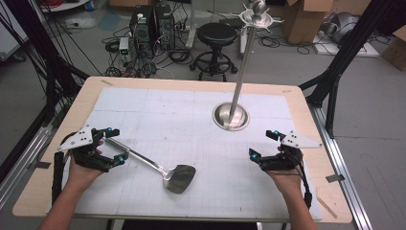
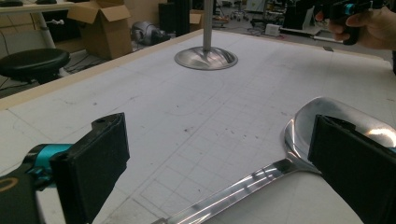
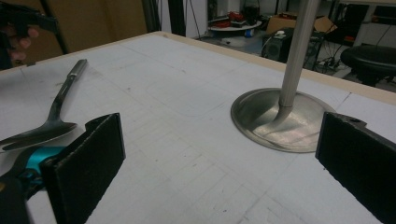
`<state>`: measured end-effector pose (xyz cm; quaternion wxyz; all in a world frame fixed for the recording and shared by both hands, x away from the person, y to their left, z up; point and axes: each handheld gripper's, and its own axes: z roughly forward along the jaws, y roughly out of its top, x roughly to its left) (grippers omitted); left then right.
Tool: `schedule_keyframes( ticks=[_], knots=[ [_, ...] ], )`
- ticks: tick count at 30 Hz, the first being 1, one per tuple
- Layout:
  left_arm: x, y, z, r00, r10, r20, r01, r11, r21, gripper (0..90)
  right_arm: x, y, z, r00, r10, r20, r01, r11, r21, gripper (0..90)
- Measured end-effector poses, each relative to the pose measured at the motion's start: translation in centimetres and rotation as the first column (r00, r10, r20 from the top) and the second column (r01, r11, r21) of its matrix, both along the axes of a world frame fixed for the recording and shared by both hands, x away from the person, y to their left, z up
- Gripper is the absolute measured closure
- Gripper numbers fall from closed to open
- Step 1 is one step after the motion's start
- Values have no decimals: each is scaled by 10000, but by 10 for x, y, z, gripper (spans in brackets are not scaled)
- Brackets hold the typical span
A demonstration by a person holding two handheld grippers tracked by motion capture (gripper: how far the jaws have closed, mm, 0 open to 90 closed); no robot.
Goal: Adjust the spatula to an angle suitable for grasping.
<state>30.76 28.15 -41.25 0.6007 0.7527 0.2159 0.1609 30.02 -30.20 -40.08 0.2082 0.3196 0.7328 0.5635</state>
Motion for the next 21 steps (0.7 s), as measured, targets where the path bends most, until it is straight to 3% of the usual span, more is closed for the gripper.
schedule_keyframes(
  ticks=[6,12,16,17,19,21],
  knots=[
    [-1,0,0,10000,-33,-12,33,9999,99,58,1,-4,-1,9999,-111,-73,112,9999,69,6],
    [-3,-5,0,9981,-615,-100,617,9978,259,104,0,-5,-1,9999,-156,-65,156,9999,-7,6],
    [-4,-8,-1,9936,-1096,-267,1105,9932,367,198,1,-5,-2,9999,-142,-80,141,9999,-58,6],
    [-4,-10,-1,9920,-1218,-336,1229,9918,350,258,1,-6,-2,9997,-172,-175,172,9999,-18,6],
    [-4,-12,-1,9889,-1417,-439,1436,9886,443,275,2,-6,-2,9996,-196,-193,196,9998,28,6],
    [-5,-16,-1,9845,-1654,-591,1697,9826,760,345,2,-7,-3,9995,-180,-266,181,9998,34,6]
  ],
)
